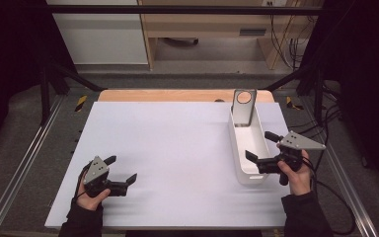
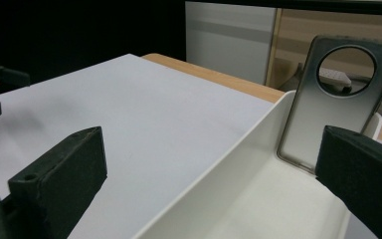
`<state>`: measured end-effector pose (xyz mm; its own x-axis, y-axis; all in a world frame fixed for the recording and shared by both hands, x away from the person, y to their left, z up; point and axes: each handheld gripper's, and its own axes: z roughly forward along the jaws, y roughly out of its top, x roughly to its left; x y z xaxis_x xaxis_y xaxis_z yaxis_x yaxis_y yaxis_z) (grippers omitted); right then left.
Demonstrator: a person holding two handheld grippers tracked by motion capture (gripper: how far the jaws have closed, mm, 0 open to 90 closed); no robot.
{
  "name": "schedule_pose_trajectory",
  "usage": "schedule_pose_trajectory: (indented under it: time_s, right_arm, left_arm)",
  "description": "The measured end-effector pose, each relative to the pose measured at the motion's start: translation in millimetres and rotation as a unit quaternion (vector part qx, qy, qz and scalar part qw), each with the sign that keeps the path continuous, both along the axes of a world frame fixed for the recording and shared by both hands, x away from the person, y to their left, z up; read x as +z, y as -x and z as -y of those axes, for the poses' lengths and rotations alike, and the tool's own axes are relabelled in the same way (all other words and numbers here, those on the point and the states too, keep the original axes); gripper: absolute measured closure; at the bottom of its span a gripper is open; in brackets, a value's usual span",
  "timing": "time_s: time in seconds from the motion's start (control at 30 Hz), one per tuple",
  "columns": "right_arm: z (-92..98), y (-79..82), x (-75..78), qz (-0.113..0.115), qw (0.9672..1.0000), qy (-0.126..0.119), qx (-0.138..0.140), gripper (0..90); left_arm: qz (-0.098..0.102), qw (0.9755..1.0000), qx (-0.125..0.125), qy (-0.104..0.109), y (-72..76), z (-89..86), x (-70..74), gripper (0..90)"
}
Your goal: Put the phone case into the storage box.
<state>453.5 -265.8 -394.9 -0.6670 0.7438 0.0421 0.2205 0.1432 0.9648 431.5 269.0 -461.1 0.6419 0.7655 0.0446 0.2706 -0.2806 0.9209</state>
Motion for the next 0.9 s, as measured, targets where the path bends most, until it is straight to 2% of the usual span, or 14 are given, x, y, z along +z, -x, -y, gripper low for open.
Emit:
schedule_pose_trajectory:
  time_s: [0.3,0.5,0.67,0.9]
  right_arm:
    - [23.6,12.7,-25.2,-0.011,0.9999,-0.006,-0.006,0.3]
    - [31.6,18.2,-29.8,-0.007,0.9999,-0.007,-0.008,0.3]
    - [36.5,22.9,-38.3,-0.013,0.9998,-0.003,-0.013,0.3]
    - [42.9,26.1,-42.8,-0.016,0.9997,-0.007,-0.016,0.3]
  left_arm:
    - [0.003,1.0000,-0.005,0.001,0.4,1.5,0.3,0.0]
    - [0.007,0.9999,-0.008,0.005,1.3,2.2,1.7,0.0]
    - [0.007,0.9999,-0.011,0.005,1.3,3.0,1.8,0.0]
    - [0.010,0.9999,-0.011,0.007,1.7,2.8,2.7,0.0]
